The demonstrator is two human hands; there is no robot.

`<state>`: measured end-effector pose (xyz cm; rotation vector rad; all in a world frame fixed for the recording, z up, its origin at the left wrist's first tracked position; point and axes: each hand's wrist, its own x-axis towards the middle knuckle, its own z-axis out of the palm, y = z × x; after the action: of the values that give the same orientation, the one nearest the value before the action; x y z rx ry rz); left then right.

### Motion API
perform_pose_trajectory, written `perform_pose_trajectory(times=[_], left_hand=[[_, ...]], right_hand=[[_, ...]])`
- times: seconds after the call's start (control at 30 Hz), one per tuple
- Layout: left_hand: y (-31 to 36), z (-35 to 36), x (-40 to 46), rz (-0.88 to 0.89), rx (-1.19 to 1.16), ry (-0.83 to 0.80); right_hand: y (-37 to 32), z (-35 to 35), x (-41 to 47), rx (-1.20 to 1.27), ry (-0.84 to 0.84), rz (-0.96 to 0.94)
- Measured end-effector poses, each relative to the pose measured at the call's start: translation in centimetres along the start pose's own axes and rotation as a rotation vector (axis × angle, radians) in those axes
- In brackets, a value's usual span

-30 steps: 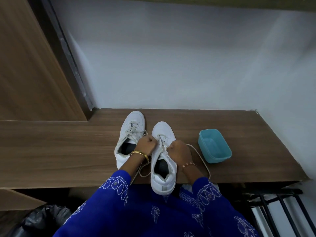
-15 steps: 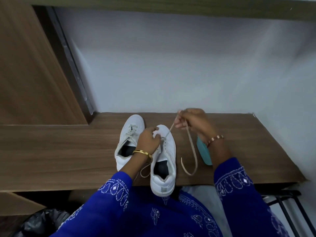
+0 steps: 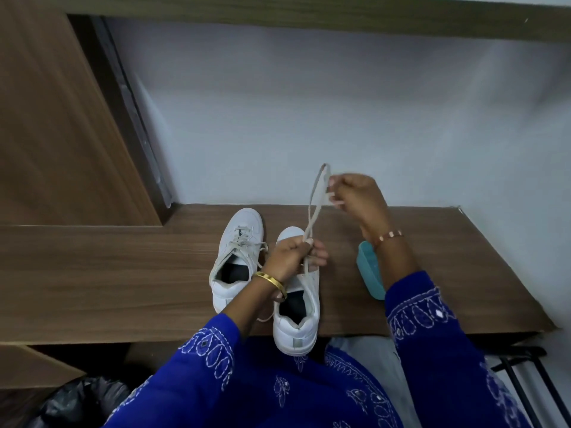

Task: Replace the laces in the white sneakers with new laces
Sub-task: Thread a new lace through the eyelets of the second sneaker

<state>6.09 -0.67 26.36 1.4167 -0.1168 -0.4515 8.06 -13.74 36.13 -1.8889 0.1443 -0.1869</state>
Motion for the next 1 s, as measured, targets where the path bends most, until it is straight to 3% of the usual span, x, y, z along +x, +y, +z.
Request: perform_pose_trajectory(times=[0.07, 0.13, 0.2, 0.3, 0.6, 0.77, 0.9, 1.0], left_hand=[[0.7, -0.6, 0.1, -0.005, -0.132, 0.056], [1.6, -1.1, 0.3, 0.016, -0.25, 0.091], [2.4, -1.6, 0.5, 0.043, -0.322, 0.112], [3.2, -1.8, 1.0, 0.06, -0.352, 0.115], [2.7, -1.6, 1.5, 0.069, -0.315, 0.099], [1.1, -2.3, 1.4, -0.074, 0.008, 0.2], [-1.6, -2.9, 0.8, -0.019, 0.436, 0.364], [-2.9, -2.5, 0.6, -0.044, 0.683, 0.395]], right_hand=[[2.3, 0.1, -0.4, -0.313, 0.006, 0.049], [4.1, 0.1, -1.7, -0.415, -0.115, 0.158], [5.4, 0.7, -3.4, -0.321, -0.269, 0.278], [6.5, 2.1, -4.9, -0.253, -0.387, 0.3], [6.2, 3.4, -4.6, -0.197, -0.299, 0.146], [7.1, 2.1, -4.0, 0.004, -0.107, 0.222], [7.8, 2.2, -3.8, 0.245, -0.028, 0.346], [8.2, 2.8, -3.8, 0.335, -0.013, 0.396]])
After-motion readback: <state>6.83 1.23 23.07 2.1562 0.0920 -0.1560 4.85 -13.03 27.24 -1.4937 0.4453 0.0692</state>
